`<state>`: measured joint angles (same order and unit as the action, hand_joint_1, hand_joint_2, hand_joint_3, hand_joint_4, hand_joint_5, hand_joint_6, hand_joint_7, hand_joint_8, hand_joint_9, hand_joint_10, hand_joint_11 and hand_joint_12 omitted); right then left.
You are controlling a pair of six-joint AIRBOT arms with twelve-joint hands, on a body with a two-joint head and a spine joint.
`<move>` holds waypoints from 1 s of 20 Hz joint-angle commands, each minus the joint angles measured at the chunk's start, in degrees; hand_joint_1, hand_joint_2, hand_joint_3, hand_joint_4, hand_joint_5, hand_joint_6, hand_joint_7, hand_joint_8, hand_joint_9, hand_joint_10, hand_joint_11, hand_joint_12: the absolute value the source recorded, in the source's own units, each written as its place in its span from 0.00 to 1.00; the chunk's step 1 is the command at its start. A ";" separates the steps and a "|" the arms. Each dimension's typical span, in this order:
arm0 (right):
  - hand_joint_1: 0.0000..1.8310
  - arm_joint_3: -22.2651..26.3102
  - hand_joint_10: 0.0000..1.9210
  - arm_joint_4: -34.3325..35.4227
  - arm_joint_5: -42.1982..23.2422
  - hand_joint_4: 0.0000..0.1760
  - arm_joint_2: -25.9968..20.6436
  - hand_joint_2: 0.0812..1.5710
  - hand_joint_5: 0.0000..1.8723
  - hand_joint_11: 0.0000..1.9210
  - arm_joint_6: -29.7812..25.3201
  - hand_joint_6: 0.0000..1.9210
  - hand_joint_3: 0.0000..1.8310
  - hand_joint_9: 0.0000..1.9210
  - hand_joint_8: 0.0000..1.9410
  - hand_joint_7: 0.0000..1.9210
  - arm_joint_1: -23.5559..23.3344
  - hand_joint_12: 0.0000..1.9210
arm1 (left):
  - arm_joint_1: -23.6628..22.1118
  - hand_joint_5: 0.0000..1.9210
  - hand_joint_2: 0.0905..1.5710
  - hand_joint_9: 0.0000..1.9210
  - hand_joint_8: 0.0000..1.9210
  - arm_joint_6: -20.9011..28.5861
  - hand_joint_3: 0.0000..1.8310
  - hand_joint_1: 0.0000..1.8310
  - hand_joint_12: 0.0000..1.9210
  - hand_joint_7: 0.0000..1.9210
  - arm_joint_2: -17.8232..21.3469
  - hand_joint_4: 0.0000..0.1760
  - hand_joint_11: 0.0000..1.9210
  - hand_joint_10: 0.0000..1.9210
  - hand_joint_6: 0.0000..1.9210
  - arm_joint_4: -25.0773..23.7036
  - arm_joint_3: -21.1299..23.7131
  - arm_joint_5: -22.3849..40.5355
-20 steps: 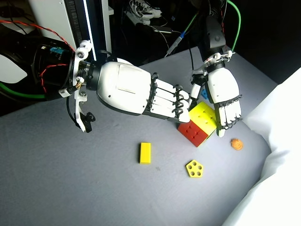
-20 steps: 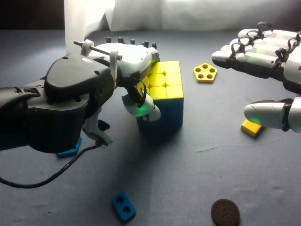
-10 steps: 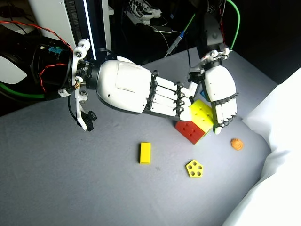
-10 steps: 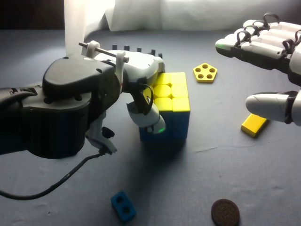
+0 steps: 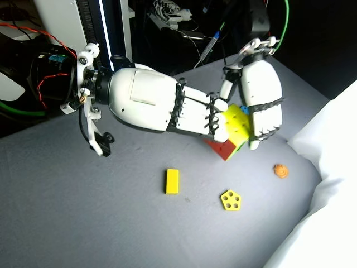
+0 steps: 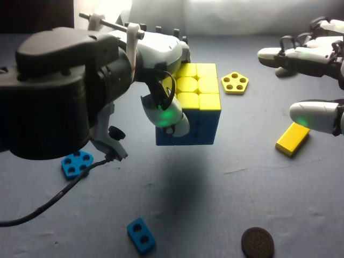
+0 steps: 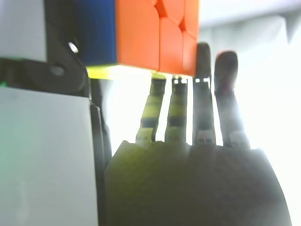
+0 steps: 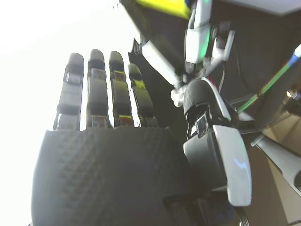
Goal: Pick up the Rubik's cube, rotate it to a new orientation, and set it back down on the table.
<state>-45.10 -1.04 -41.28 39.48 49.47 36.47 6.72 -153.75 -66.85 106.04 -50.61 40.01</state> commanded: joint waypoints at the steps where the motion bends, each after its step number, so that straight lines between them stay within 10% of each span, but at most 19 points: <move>1: 0.00 0.10 0.76 -0.04 -6.97 0.00 -0.28 0.86 0.09 0.00 -0.09 0.00 0.00 0.14 0.48 0.24 -0.32 0.81 | -1.53 0.24 0.89 0.13 0.92 -0.04 0.00 0.55 0.93 0.26 0.44 0.14 0.06 0.87 0.91 -3.23 0.30 -0.71; 2: 0.00 0.10 0.88 -0.56 -7.15 0.00 -0.28 0.86 0.07 0.00 -0.09 0.00 0.00 0.15 0.61 0.22 -0.34 0.96 | -2.15 0.23 0.90 0.13 0.92 -0.45 0.00 0.55 0.93 0.25 0.49 0.16 0.07 0.88 0.93 -2.76 0.49 -0.65; 5: 0.00 0.42 1.00 -2.67 -8.78 0.00 -0.24 0.86 0.06 0.15 -0.10 0.00 0.00 0.26 0.80 0.27 -0.34 1.00 | -3.08 0.09 0.75 0.12 0.86 -0.54 0.00 0.63 0.93 0.10 0.58 0.00 0.04 0.86 0.85 -2.24 1.20 -0.13; 6: 0.00 0.58 1.00 -3.05 -8.94 0.00 -0.24 0.86 0.05 0.18 -0.10 0.00 0.00 0.29 0.84 0.29 -0.35 1.00 | -3.16 0.21 0.86 0.12 0.91 -0.54 0.00 0.57 0.94 0.22 0.58 0.09 0.05 0.87 0.90 -2.05 1.39 -0.12; 11: 0.00 0.89 1.00 -4.88 -8.57 0.00 -0.07 0.86 0.04 0.21 -0.12 0.00 0.00 0.27 0.85 0.27 -0.49 1.00 | -3.04 0.26 0.89 0.12 0.92 -0.54 0.00 0.56 0.96 0.25 0.85 0.17 0.05 0.89 0.90 -1.75 2.17 0.16; 13: 0.00 0.89 1.00 -5.23 -5.99 0.00 0.48 0.86 0.04 0.20 -0.06 0.00 0.00 0.26 0.87 0.26 -1.01 1.00 | -2.89 0.28 0.86 0.11 0.89 -0.54 0.00 0.54 0.95 0.10 0.88 0.00 0.04 0.89 0.86 -1.75 2.22 0.16; 14: 0.00 0.89 1.00 -5.22 -4.69 0.00 0.66 0.86 0.05 0.21 0.04 0.00 0.00 0.27 0.87 0.26 -1.36 1.00 | -2.85 0.24 0.89 0.11 0.93 -0.54 0.00 0.54 0.95 0.21 0.88 0.00 0.05 0.89 0.91 -1.75 2.24 0.16; 18: 0.00 1.08 1.00 -5.12 -3.82 0.00 1.76 0.86 0.03 0.20 1.75 0.00 0.00 0.27 0.89 0.26 -1.55 1.00 | -2.81 0.23 0.90 0.12 0.93 -0.54 0.00 0.55 0.95 0.25 0.87 0.18 0.05 0.89 0.93 -1.75 2.33 0.15; 20: 0.00 1.09 1.00 -4.03 -1.92 0.00 2.55 0.86 0.04 0.19 2.14 0.00 0.00 0.27 0.88 0.26 -2.49 1.00 | -3.00 0.28 0.86 0.12 0.88 -0.54 0.00 0.54 0.94 0.11 0.87 0.00 0.05 0.87 0.85 -1.76 2.34 0.15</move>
<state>-44.27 -5.74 -37.01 42.35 51.59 34.52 4.69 -154.50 -66.50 108.07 -48.56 41.19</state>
